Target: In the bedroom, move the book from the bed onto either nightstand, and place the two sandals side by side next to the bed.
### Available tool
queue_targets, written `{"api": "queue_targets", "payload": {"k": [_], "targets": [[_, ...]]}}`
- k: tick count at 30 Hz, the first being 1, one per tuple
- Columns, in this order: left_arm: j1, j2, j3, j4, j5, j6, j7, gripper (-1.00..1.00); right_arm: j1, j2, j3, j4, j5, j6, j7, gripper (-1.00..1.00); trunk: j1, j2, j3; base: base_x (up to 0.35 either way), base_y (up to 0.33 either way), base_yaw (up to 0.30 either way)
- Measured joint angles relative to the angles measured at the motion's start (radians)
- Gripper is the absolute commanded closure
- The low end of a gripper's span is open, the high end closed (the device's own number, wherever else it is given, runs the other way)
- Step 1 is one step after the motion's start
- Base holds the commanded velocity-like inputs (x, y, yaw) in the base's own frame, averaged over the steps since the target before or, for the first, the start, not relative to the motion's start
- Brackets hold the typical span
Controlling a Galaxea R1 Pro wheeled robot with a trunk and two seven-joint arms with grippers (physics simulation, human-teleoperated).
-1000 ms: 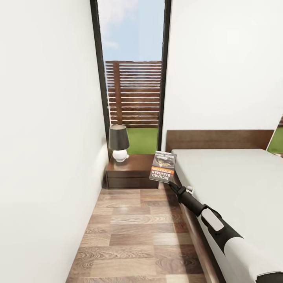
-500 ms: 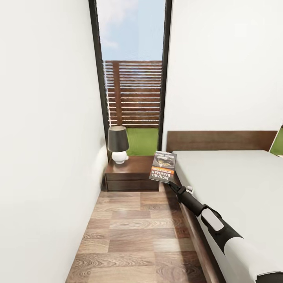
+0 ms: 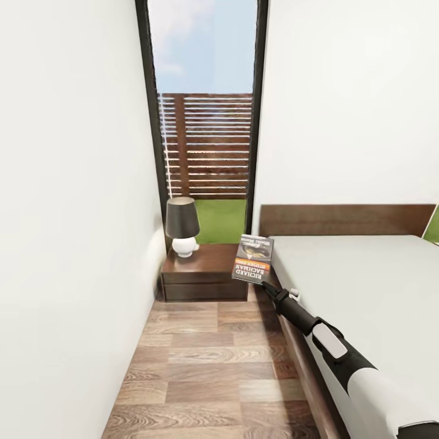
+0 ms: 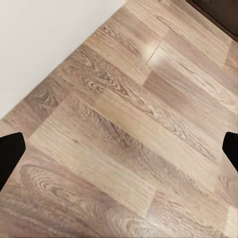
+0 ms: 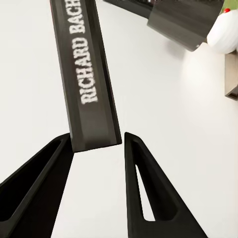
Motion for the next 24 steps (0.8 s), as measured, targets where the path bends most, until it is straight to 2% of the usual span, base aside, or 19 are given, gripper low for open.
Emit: {"api": "queue_targets", "payload": {"k": [24], "targets": [[0.000,0.001,0.000,0.000,-0.001,-0.001,0.000,-1.00,0.000,-0.001,0.000,0.000,-0.002,-0.001,0.002,1.00,0.000,0.000,0.000,0.155,0.000,0.000]]}}
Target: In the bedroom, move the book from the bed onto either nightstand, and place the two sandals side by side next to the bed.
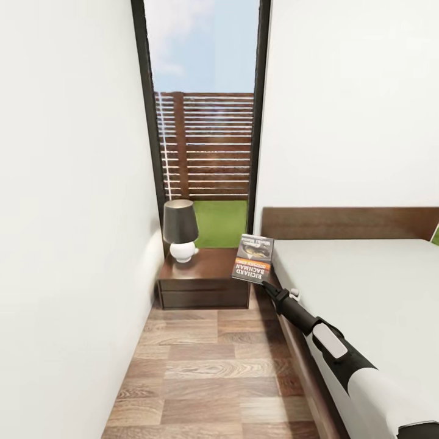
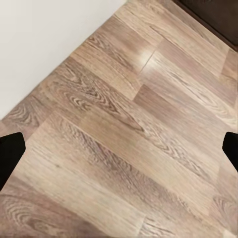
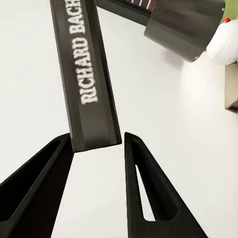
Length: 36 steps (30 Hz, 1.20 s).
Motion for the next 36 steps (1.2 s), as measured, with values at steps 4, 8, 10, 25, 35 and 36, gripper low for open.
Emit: {"api": "queue_targets", "payload": {"k": [4,8,10,25,35,36], "targets": [[0.000,0.002,0.000,0.000,-0.001,-0.006,-0.004,-1.00,0.000,0.001,-0.001,-0.001,-0.003,0.001,0.001,1.00,0.000,0.000,0.000,0.067,0.000,0.000],[0.000,0.003,-0.004,0.000,-0.003,-0.032,-0.011,-1.00,0.000,0.001,-0.001,-0.002,-0.003,0.001,0.001,1.00,0.000,0.000,0.000,0.021,0.000,0.000],[0.000,0.002,-0.009,0.000,-0.003,-0.055,-0.012,-1.00,0.000,0.001,-0.001,-0.003,-0.003,0.001,0.001,1.00,0.000,0.000,0.000,0.010,0.000,0.000],[0.023,0.002,-0.064,0.001,-0.003,-0.237,-0.155,-1.00,0.000,0.001,-0.001,-0.003,-0.003,0.001,0.001,1.00,0.000,0.000,0.000,0.001,0.000,0.000],[0.035,0.002,-0.070,0.002,-0.021,-0.313,-0.169,-1.00,0.000,0.002,-0.001,-0.006,-0.003,0.001,0.001,1.00,0.000,0.000,0.000,0.000,0.000,0.000],[0.035,0.002,-0.070,0.003,-0.028,-0.314,-0.169,-1.00,0.000,0.002,-0.001,-0.006,-0.003,0.001,0.001,1.00,0.000,0.000,0.000,0.000,0.000,0.000]]}}
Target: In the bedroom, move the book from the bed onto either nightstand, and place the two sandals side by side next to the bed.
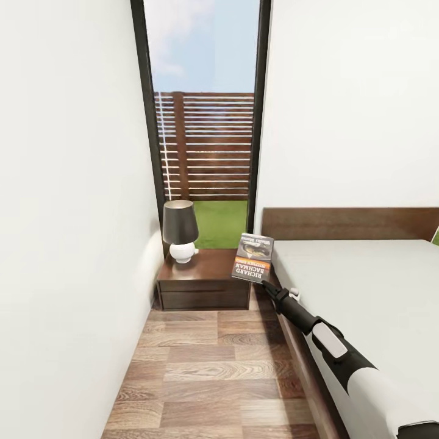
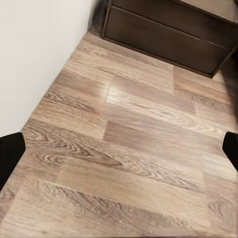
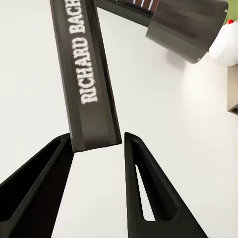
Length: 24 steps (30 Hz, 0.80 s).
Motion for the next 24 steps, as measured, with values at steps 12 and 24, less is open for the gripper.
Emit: {"api": "queue_targets", "payload": {"k": [12,24], "targets": [[0.001,0.000,-0.001,0.001,-0.034,-0.003,0.001,-1.00,0.000,0.000,0.000,0.001,0.000,0.000,0.000,1.00,0.000,0.000,0.000,0.051,0.000,0.000],[0.001,0.000,-0.001,0.001,-0.036,0.000,0.002,-1.00,0.000,0.000,0.000,0.001,0.001,-0.001,0.000,1.00,0.000,0.000,0.000,0.176,0.000,0.000]]}}
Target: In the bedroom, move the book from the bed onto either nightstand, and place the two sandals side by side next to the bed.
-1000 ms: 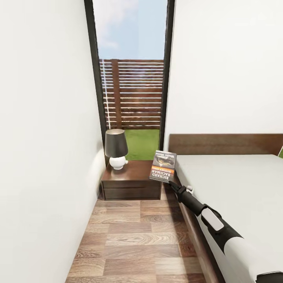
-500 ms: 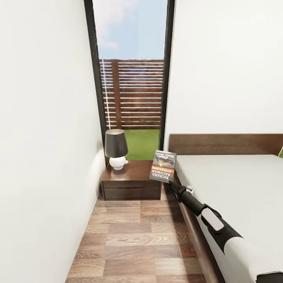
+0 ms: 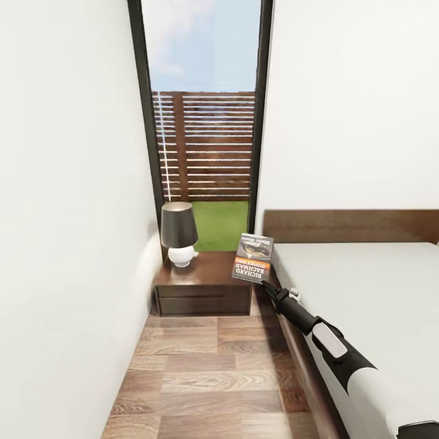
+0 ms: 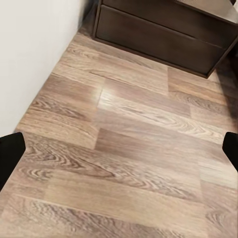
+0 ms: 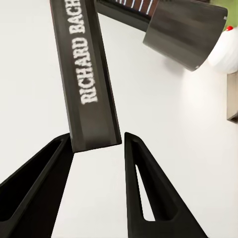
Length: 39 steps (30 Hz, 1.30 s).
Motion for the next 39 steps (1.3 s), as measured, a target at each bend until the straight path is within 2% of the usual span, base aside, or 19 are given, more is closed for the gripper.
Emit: {"api": "queue_targets", "payload": {"k": [39], "targets": [[0.000,-0.002,0.001,0.000,0.000,0.011,0.003,-1.00,0.000,0.000,0.002,0.000,0.002,0.001,-0.002,1.00,0.000,0.000,0.000,0.183,0.000,0.000]]}}
